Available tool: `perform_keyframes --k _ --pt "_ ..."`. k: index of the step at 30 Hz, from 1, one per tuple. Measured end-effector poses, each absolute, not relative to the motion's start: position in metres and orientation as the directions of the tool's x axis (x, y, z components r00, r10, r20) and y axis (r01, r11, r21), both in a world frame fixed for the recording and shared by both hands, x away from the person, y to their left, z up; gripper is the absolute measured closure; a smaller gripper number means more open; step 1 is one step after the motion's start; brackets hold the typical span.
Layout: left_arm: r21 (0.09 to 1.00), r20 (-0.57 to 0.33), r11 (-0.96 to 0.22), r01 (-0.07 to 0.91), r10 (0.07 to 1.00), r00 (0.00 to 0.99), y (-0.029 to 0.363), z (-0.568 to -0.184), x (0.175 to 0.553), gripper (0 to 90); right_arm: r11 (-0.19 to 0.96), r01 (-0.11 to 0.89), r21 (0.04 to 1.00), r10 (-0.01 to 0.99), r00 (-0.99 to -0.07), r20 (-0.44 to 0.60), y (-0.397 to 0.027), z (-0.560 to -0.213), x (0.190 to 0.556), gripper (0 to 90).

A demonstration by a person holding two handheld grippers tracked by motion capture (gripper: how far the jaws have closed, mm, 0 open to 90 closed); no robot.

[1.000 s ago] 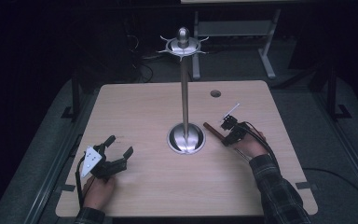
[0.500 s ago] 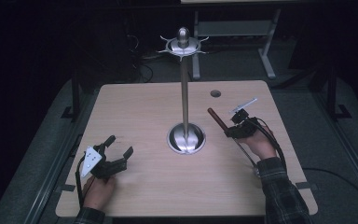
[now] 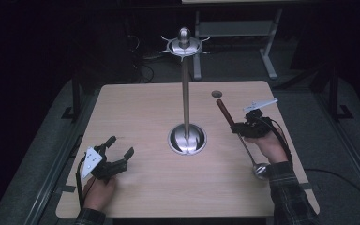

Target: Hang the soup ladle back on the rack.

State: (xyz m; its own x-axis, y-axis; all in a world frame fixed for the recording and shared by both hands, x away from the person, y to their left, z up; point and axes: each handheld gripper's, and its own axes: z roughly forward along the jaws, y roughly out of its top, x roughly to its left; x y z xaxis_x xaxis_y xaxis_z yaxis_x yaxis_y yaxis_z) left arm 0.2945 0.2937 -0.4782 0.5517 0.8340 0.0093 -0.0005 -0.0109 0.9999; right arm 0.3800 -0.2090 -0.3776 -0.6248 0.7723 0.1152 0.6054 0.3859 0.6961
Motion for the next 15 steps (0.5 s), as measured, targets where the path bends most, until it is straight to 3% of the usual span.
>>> perform_keyframes --k 15 --pt "1.000 0.009 -0.011 -0.001 0.834 0.552 0.294 -0.478 0.294 13.3 0.282 0.524 0.803 0.735 -0.656 0.170 -0.222 -0.365 0.372 73.3"
